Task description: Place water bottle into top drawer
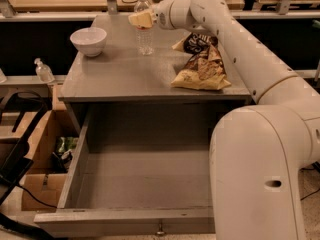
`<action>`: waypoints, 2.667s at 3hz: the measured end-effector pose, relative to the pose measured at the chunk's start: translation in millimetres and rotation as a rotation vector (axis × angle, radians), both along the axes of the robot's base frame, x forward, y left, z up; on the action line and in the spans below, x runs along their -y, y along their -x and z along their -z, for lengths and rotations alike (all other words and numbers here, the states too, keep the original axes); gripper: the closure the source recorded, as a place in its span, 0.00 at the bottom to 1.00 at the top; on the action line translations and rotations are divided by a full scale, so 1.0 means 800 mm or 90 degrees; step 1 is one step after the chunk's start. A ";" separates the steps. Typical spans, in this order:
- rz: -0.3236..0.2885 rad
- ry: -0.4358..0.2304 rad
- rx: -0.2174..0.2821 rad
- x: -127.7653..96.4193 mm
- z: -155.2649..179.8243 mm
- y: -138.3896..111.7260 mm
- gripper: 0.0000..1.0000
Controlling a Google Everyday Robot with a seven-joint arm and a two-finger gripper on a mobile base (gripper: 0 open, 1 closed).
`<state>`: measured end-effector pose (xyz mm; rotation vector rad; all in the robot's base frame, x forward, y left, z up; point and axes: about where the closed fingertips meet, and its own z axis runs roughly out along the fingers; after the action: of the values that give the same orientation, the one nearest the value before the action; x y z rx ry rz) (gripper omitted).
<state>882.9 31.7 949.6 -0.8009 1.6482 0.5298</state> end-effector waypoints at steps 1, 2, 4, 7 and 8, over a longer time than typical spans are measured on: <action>-0.002 0.000 -0.002 -0.004 0.002 0.000 0.63; -0.005 0.000 -0.003 -0.008 0.005 0.000 0.87; -0.034 -0.026 0.033 -0.006 -0.029 0.023 1.00; -0.057 0.024 0.129 0.033 -0.099 0.274 1.00; -0.078 0.044 0.087 0.031 -0.068 0.314 1.00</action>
Offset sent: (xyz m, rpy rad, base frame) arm 0.0001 0.0030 -0.0017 0.0000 0.0023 0.0036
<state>631.8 7.1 1004.2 -0.9739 1.5045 0.4941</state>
